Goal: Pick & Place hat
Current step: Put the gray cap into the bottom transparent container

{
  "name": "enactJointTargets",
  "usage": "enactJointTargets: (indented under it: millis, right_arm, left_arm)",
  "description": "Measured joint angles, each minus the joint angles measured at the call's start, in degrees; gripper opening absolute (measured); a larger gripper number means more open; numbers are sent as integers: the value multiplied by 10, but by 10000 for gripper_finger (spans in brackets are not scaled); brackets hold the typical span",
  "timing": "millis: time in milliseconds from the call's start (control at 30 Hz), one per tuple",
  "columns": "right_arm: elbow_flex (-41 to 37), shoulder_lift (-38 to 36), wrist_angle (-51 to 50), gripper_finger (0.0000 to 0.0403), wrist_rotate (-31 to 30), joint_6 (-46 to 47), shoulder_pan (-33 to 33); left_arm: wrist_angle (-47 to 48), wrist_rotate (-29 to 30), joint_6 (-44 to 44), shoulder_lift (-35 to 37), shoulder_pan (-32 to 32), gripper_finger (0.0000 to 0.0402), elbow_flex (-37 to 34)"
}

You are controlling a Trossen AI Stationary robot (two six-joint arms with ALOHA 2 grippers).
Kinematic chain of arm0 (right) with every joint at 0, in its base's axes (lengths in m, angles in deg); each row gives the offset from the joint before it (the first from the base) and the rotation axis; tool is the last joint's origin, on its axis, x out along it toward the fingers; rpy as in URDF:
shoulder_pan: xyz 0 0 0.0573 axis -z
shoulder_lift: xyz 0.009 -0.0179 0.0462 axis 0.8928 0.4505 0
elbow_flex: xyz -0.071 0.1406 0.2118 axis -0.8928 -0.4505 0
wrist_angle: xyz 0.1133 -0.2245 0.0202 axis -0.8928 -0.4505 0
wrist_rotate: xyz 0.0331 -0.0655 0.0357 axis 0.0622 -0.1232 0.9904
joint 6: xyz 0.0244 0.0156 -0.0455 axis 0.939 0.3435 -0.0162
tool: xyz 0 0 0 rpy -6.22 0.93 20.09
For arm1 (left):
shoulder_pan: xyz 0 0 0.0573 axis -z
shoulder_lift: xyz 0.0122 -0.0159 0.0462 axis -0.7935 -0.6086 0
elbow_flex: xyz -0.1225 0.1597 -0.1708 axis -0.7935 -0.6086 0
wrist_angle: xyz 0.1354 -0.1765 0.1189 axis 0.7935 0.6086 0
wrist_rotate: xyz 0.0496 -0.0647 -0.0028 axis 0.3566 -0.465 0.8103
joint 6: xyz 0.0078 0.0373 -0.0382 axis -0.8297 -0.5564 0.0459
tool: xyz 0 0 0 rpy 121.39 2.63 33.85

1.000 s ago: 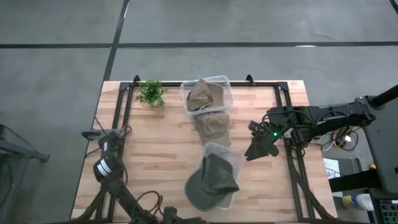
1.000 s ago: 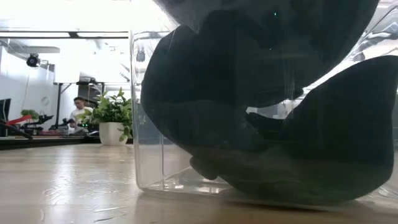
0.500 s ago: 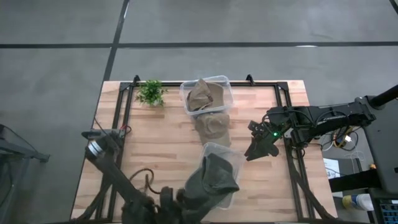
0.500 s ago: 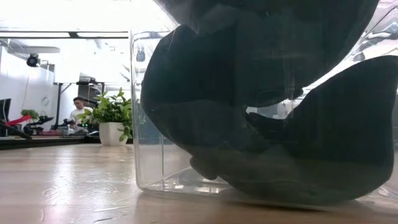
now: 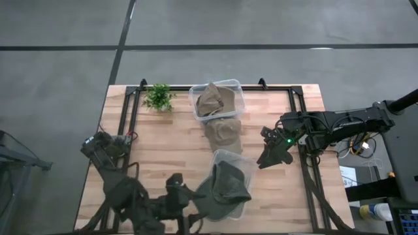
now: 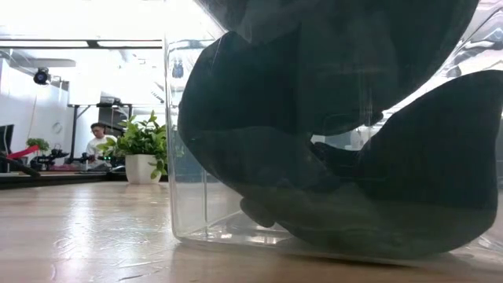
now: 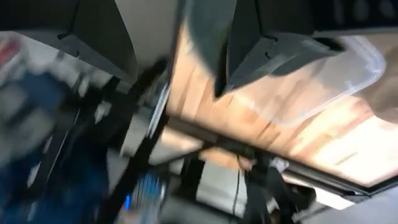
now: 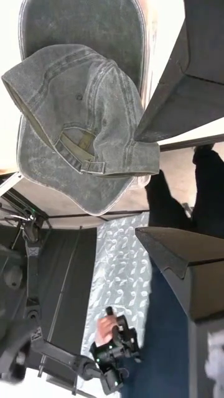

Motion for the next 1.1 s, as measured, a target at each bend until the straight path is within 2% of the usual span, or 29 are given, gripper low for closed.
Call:
enactJointTargets:
  millis: [67,200,433,500,567,633,700,867,1100]
  right_arm:
    - [0,0,0,228,0,-2,0]
    - [0,0,0,228,0,0,0]
    - [0,0,0,228,0,-1,0]
    - [0,0,0,228,0,-2,0]
    - [0,0,0,228,0,1,0]
    - [0,0,0,228,0,-1,0]
    - [0,0,0,228,0,-1,0]
    - [0,0,0,228,0,-2,0]
    - [0,0,0,228,0,-2,0]
  left_arm:
    - [35,-35,-42,0,-9,238,3]
    - [44,-116,-125,-1,-18,238,-1]
    - [39,-206,-162,-6,-20,238,-26]
    - [1,-261,-161,-10,-22,238,-46]
    - [-78,-311,-155,-15,-22,238,-75]
    - [-130,-335,-158,-16,-19,238,-105]
    - [-157,-316,-158,-16,-17,238,-127]
    - [-147,-213,-175,-16,-19,238,-174]
    - [-219,-192,-180,-16,-14,238,-244]
